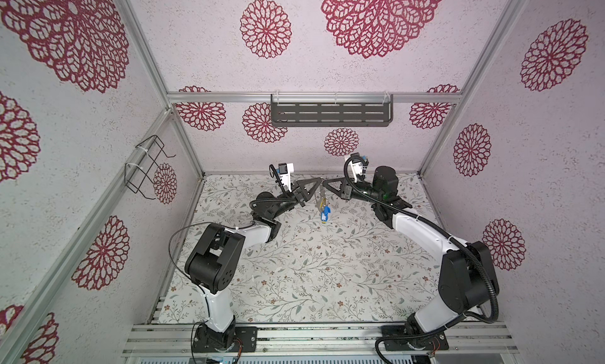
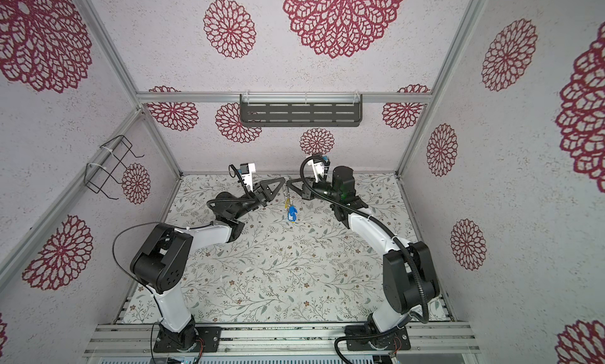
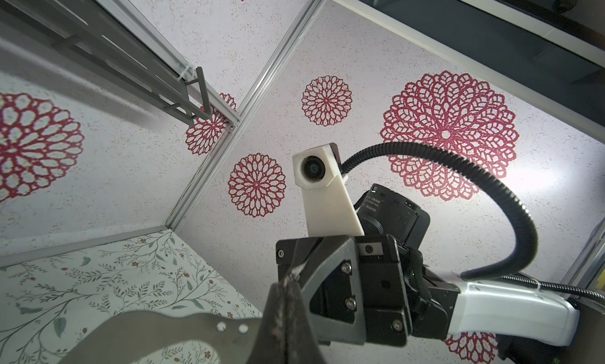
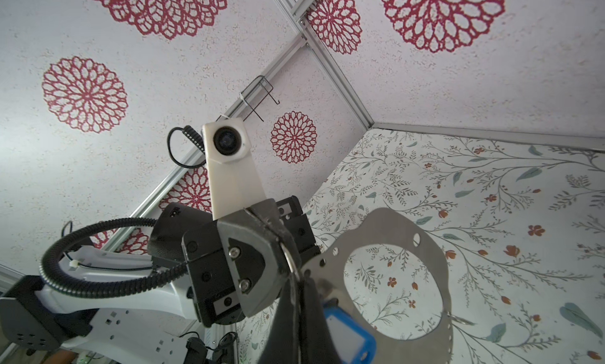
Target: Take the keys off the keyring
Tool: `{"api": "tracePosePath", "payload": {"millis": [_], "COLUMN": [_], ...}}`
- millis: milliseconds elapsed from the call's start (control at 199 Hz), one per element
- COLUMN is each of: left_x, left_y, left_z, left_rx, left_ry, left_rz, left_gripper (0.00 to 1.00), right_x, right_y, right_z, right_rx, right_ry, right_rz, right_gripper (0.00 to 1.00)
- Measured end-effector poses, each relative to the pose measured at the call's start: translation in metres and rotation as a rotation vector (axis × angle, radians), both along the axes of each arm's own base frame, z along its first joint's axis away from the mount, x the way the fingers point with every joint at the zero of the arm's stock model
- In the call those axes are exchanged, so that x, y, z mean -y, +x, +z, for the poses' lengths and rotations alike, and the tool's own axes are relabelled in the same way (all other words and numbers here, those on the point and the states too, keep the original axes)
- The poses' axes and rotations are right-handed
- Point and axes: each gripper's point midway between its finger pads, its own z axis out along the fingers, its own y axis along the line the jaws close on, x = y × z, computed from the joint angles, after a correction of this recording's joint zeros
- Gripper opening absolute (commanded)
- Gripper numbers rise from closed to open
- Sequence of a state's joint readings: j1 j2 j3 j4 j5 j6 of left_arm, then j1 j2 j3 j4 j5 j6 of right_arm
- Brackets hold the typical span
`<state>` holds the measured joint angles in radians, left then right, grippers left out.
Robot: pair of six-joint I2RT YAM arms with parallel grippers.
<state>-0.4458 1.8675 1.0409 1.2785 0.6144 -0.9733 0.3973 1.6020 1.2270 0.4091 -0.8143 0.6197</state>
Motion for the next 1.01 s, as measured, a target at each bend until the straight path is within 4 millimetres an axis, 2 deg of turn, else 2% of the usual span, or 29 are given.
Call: {"api": "tracePosePath", "payload": {"millis": [126,231,427,528,614,774,1006], "left_x": [-0.001,-0.006,-0.034,-0.049,-0.057,-0.054,-0.044], "left_y": [0.002,0.005,0.008,0.001,-0.005,-0.014,-0.018], "left_z": [-0.006,-0.016,-0.046,-0.061,-0.069,-0.068,-0.077], "left_rx": [-0.001,-0.010,0.002,0.045,0.086,0.151,0.161], "left_ry": [0.019,0.041,0.117,0.174,0.216,0.271,0.339], "left_rz": [0.010,0.026,0.090,0.108,0.113,0.090,0.047], "left_gripper": [0.28,0.30,0.27,0.22,0.21,0.28,0.36], "right_x": [-0.001,-0.005,-0.012,-0.010,-0.004,0.007,0.006], "right_y": [0.001,0.001,-0.005,-0.008,-0.009,-0.019,-0.020], "right_z": [-0.008,-0.017,-0.043,-0.057,-0.069,-0.088,-0.085], "right_rx": [0.029,0.073,0.178,0.224,0.271,0.354,0.442], "right_ry": [-0.077,-0.184,-0.426,-0.518,-0.578,-0.659,-0.676], "right_rz": [-0.031,-0.065,-0.092,-0.086,-0.088,-0.067,-0.044], "right_gripper": [0.00,0.00,0.00,0.00,0.00,0.00,0.00]}}
